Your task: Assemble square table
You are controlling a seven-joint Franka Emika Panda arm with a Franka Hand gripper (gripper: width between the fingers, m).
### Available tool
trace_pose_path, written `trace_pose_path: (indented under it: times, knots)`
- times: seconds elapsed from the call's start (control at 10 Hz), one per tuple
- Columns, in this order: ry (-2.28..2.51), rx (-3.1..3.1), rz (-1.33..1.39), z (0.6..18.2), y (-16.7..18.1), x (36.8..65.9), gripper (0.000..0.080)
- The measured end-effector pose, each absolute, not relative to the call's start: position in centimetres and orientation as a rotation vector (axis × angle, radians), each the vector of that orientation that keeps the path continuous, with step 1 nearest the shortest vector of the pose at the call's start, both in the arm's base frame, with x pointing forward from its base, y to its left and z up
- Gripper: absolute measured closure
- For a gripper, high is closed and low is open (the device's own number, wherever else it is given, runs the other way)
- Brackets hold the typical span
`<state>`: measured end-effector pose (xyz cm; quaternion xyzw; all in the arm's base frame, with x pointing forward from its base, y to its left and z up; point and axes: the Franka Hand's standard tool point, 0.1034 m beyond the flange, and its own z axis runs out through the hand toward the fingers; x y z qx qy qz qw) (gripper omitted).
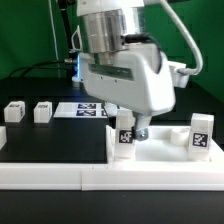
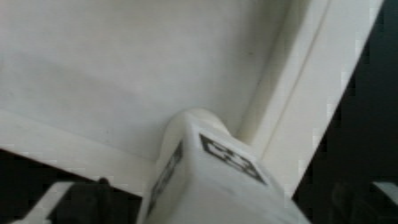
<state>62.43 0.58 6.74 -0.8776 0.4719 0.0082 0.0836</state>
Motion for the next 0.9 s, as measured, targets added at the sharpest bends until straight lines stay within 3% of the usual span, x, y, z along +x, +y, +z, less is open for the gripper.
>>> trace_pose_path:
  times: [0.7, 0.8, 0.9]
  knots:
    - [0.468, -2.981, -0.05, 6.76, 0.27, 62.39, 0.015]
    - [0.498, -2.976, -0.048, 6.76, 0.28, 62.39, 0.0265]
    - [0.503, -2.975, -0.048, 6.76, 0.29, 62.39, 0.0265]
